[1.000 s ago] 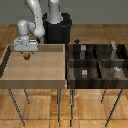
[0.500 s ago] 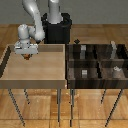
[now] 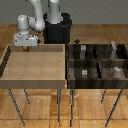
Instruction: Place the loaf of bread into the appropriate compartment.
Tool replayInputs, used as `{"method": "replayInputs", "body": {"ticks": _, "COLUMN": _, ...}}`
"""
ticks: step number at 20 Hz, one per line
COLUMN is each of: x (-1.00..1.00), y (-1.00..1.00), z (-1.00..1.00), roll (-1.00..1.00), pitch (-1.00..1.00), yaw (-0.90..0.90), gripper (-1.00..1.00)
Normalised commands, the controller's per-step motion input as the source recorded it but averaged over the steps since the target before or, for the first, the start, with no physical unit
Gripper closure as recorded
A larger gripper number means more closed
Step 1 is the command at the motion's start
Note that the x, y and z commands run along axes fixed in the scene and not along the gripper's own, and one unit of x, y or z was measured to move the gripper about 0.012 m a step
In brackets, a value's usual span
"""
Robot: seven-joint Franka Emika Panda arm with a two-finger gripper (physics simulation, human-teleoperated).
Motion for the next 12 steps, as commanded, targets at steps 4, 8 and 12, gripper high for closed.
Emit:
{"method": "replayInputs", "body": {"ticks": 4, "x": 0.0, "y": 0.0, "z": 1.0, "roll": 0.0, "pitch": 0.0, "yaw": 0.0, "gripper": 1.0}}
{"method": "replayInputs", "body": {"ticks": 8, "x": 0.0, "y": 0.5, "z": 0.25, "roll": 0.0, "pitch": 0.0, "yaw": 0.0, "gripper": 1.0}}
{"method": "replayInputs", "body": {"ticks": 12, "x": 0.0, "y": 1.0, "z": 0.0, "roll": 0.0, "pitch": 0.0, "yaw": 0.0, "gripper": 1.0}}
